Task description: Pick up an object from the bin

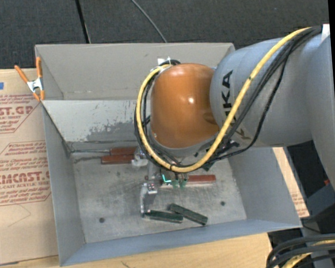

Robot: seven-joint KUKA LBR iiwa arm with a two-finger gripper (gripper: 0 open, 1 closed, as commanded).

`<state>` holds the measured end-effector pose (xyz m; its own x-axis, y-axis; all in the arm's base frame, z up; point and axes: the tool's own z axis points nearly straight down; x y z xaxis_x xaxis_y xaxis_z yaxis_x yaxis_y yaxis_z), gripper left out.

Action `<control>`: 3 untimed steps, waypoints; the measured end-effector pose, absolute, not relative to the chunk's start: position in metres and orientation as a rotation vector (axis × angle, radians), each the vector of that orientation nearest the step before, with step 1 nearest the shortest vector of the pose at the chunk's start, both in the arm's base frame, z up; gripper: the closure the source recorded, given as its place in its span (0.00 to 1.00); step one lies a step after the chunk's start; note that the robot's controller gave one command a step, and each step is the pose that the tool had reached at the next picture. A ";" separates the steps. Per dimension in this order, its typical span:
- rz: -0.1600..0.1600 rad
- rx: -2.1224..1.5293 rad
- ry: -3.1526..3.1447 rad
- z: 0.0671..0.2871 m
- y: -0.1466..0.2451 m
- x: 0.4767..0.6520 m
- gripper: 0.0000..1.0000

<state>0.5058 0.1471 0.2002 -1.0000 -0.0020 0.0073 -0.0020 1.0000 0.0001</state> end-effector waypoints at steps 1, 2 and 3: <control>-0.002 0.001 -3.142 0.204 0.146 0.508 0.00; -0.003 0.129 -3.145 0.166 0.122 0.504 0.00; -0.002 0.316 -3.125 0.095 0.093 0.504 1.00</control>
Offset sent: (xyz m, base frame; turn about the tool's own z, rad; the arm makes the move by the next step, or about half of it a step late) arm -0.0090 -0.0661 -0.0937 -0.1895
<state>0.5042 0.0927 0.0954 -0.9797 -0.2004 0.0001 -0.2004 0.9797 0.0010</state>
